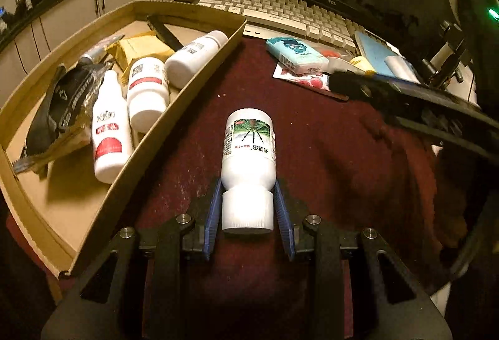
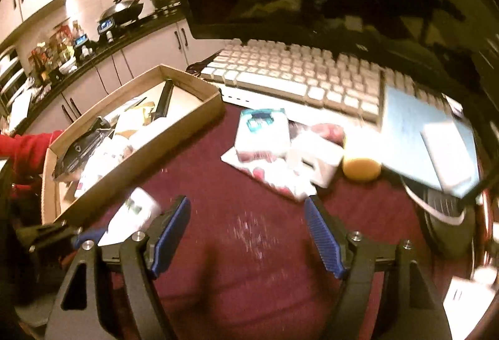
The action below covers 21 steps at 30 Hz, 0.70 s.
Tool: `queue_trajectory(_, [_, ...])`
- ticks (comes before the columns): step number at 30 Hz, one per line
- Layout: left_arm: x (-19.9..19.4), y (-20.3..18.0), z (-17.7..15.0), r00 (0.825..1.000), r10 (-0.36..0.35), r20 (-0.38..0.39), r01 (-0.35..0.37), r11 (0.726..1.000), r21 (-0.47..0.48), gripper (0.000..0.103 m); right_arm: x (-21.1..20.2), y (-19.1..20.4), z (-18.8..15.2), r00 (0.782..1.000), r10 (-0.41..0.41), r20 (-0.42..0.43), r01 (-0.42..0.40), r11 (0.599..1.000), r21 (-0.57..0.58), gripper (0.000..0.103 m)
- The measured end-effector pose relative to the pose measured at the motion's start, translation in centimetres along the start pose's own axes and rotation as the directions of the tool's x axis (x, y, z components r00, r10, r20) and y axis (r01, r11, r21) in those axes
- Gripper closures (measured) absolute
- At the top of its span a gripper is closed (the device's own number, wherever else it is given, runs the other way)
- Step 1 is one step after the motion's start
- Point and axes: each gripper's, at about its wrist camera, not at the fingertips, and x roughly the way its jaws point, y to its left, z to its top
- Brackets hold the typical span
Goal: Organize objects
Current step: 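Grasp a white bottle with the left tool while the right tool grasps the blue-green tissue pack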
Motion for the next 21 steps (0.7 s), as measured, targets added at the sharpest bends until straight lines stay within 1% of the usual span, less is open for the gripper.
queue_trajectory(5, [-0.4,0.7,-0.2,1.000,-0.022,0.002,0.022,1.000,-0.013,0.070,2.4,-0.2,2.4,0.999,0.002,-0.033,-0.002,1.000,-0.012,0.028])
queue_trajectory(7, [-0.5,0.9,-0.1,1.000,-0.031,0.003,0.031,0.999,-0.014,0.070,3.3,-0.5,3.6,0.999,-0.003,-0.042,0.003,1.000,0.005,0.027])
queue_trajectory(9, [-0.5,1.0,-0.1,0.999,-0.036,0.003,0.036,0.999,-0.014,0.070,4.2,-0.6,4.8,0.998,0.013,-0.056,-0.012,1.000,0.017,0.027])
queue_trajectory(10, [-0.5,1.1,-0.1,0.999,-0.038,0.004,0.038,0.999,-0.013,0.070,4.5,-0.6,5.2,0.998,0.006,-0.062,-0.005,1.000,0.015,0.027])
queue_trajectory(11, [-0.5,1.1,-0.1,0.999,-0.039,0.005,0.040,0.999,-0.014,0.070,4.7,-0.3,5.7,0.998,-0.019,-0.061,0.020,1.000,0.010,0.027])
queue_trajectory(13, [-0.5,1.2,-0.2,0.999,-0.045,0.006,0.045,0.999,-0.014,0.070,4.9,0.4,6.5,0.997,-0.059,-0.046,0.058,0.998,-0.036,0.027])
queue_trajectory(15, [-0.5,1.3,-0.1,0.999,-0.047,0.008,0.047,0.999,-0.014,0.070,5.7,1.1,7.3,0.997,-0.060,-0.053,0.056,0.996,-0.076,0.027])
queue_trajectory(17, [-0.5,1.3,-0.2,0.999,-0.046,0.009,0.046,0.999,-0.012,0.070,7.3,1.1,7.7,0.993,-0.081,-0.087,0.073,0.993,-0.088,0.027])
queue_trajectory(19, [-0.6,1.3,-0.3,0.999,-0.045,0.008,0.045,0.999,-0.012,0.070,8.5,0.5,7.9,0.989,-0.093,-0.115,0.085,0.994,-0.070,0.027])
queue_trajectory(21, [-0.7,1.5,-0.2,0.999,-0.045,0.002,0.045,0.999,-0.023,0.070,9.8,0.1,7.8,0.985,-0.077,-0.154,0.068,0.996,-0.064,0.027])
